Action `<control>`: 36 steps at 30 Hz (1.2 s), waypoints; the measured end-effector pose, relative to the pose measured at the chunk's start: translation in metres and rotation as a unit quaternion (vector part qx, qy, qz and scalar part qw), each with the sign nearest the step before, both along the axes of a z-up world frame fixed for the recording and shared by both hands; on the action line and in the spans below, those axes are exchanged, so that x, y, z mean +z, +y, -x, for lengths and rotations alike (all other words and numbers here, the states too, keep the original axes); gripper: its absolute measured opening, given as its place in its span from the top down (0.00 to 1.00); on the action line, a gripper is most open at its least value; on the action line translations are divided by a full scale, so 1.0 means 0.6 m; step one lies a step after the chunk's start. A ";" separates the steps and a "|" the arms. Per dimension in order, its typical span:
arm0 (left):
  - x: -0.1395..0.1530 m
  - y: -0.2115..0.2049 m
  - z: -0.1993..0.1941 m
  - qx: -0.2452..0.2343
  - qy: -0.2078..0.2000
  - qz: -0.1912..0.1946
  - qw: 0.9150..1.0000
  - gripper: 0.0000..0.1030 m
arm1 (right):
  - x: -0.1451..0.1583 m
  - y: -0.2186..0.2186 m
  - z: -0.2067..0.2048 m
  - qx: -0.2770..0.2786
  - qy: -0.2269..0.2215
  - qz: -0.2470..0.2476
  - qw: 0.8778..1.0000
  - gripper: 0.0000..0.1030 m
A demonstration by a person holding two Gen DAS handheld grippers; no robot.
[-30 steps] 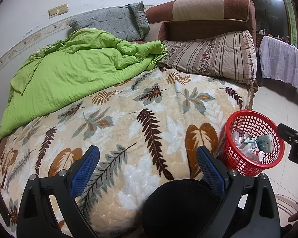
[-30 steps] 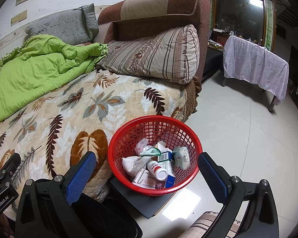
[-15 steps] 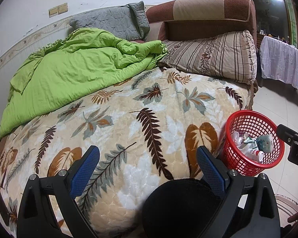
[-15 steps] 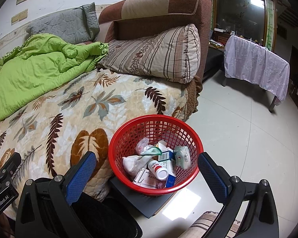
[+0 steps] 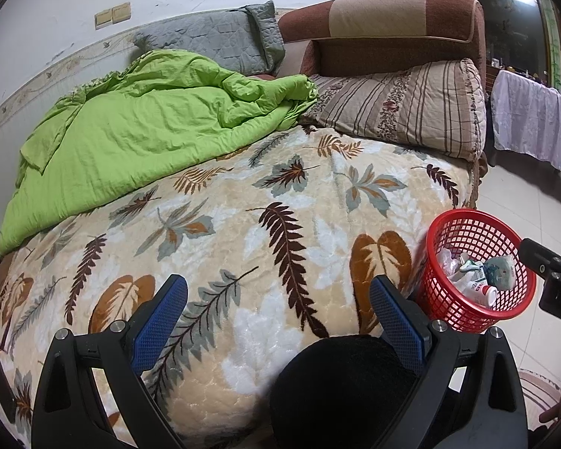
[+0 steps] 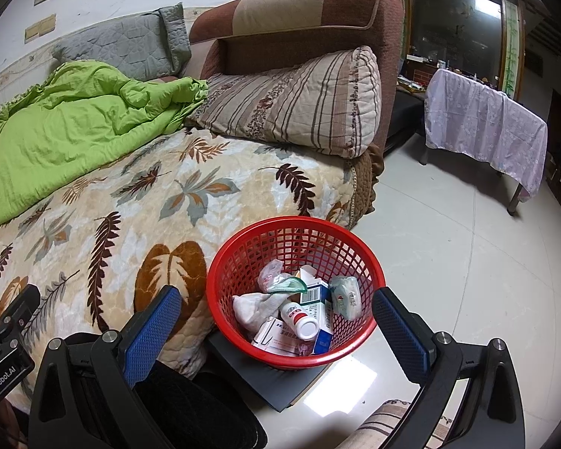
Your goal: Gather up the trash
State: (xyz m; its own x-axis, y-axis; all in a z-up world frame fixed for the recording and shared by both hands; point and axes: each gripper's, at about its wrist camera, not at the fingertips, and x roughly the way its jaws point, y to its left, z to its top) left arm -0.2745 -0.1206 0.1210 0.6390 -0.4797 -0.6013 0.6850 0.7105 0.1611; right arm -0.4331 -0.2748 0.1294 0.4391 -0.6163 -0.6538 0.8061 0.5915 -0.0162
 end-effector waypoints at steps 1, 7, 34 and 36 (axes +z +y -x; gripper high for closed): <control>-0.003 0.003 -0.005 0.008 0.005 0.000 1.000 0.06 | -0.001 -0.001 -0.006 0.010 0.000 -0.002 1.000 0.00; -0.012 0.063 -0.107 0.109 0.056 0.012 0.992 0.06 | 0.009 0.013 -0.119 0.128 0.014 0.021 0.991 0.00; -0.149 0.298 -0.465 0.345 0.162 -0.005 0.925 0.00 | -0.194 0.139 -0.681 0.334 0.092 -0.076 0.935 0.00; -0.150 0.303 -0.478 0.344 0.160 -0.002 0.925 0.00 | -0.194 0.139 -0.686 0.334 0.095 -0.072 0.935 0.00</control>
